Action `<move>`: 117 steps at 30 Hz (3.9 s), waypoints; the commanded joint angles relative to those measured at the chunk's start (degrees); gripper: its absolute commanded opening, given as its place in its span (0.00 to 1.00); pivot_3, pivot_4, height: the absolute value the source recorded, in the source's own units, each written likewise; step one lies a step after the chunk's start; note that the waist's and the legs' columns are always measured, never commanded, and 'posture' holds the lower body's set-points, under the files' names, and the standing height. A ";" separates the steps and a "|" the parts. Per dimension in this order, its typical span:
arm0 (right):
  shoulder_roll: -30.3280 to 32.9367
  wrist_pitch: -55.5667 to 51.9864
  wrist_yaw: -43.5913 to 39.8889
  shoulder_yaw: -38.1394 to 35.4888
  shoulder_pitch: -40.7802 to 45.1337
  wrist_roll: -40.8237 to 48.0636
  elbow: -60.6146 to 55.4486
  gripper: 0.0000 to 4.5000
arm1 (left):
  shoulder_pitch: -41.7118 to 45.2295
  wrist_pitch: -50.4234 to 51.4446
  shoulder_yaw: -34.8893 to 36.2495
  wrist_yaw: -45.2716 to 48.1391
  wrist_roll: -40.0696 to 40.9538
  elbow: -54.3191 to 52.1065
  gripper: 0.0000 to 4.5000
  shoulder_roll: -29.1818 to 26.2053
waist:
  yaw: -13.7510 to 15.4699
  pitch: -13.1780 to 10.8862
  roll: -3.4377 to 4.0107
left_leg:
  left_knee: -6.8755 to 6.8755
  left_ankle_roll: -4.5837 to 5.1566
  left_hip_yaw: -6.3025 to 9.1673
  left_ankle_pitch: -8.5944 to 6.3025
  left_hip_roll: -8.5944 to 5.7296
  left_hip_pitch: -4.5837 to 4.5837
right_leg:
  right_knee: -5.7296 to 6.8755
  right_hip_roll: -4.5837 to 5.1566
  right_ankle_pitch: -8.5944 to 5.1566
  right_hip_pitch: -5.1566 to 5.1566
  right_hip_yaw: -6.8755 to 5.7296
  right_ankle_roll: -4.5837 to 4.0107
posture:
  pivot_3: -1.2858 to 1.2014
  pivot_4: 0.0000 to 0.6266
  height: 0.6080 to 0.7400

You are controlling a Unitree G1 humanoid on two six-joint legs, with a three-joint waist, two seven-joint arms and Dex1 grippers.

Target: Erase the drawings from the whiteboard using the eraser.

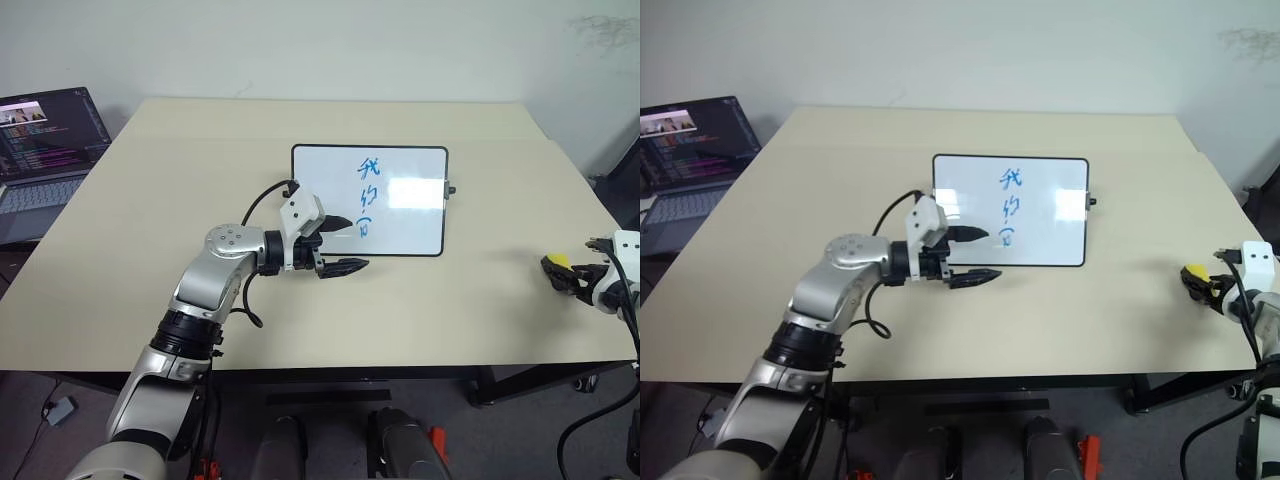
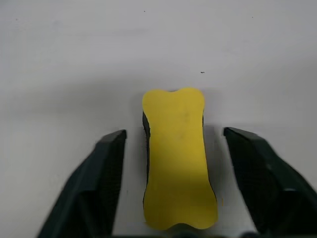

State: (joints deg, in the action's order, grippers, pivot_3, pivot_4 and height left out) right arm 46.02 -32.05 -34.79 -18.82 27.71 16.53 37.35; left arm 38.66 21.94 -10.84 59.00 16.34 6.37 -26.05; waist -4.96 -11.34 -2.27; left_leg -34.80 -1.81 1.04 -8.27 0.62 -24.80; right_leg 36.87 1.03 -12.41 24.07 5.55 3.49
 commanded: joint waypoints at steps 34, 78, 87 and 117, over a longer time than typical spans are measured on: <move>-3.59 -1.77 0.25 -0.21 7.71 7.99 -29.99 0.24 | 2.12 0.08 9.73 -1.96 1.05 0.34 1.00 -7.38 | -0.13 -0.03 0.04 | 0.01 0.00 0.05 0.00 0.04 0.00 | 0.07 -0.03 0.01 0.03 -0.04 0.01 | 0.52 0.24 1.00; -30.10 52.17 2.26 30.83 50.09 -27.38 31.82 0.24 | -0.71 4.76 9.28 -14.52 -2.79 -7.98 1.00 -6.54 | -0.07 -0.07 0.05 | 0.54 -0.02 0.18 0.00 0.04 -0.03 | 0.03 0.01 0.00 0.19 -0.22 -0.03 | 0.52 0.24 1.00; -29.74 53.84 4.60 32.08 51.69 -31.71 34.63 0.24 | -1.80 5.18 9.28 -14.25 -2.75 -9.02 1.00 -6.99 | -0.15 -0.07 0.05 | 0.54 -0.02 0.21 0.00 0.05 0.00 | 0.07 -0.01 -0.01 0.18 -0.24 -0.05 | 0.52 0.24 1.00; -32.53 47.23 4.74 31.85 48.41 -34.97 38.00 0.24 | -4.47 6.94 9.88 -14.30 -1.91 -11.05 1.00 -8.53 | -0.33 -0.06 0.06 | 0.51 -0.02 0.22 0.01 0.05 0.11 | 0.15 -0.03 -0.01 0.11 -0.21 -0.08 | 0.52 0.24 1.00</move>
State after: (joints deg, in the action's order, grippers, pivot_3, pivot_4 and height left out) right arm 13.34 15.47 -29.33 12.55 76.88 -17.40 75.76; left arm 33.32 29.49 -2.36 44.56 13.83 -2.73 -34.03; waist -5.29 -11.40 -2.21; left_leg -34.28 -1.83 1.26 -8.25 0.67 -24.68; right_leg 37.04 1.00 -12.42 24.17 5.34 3.41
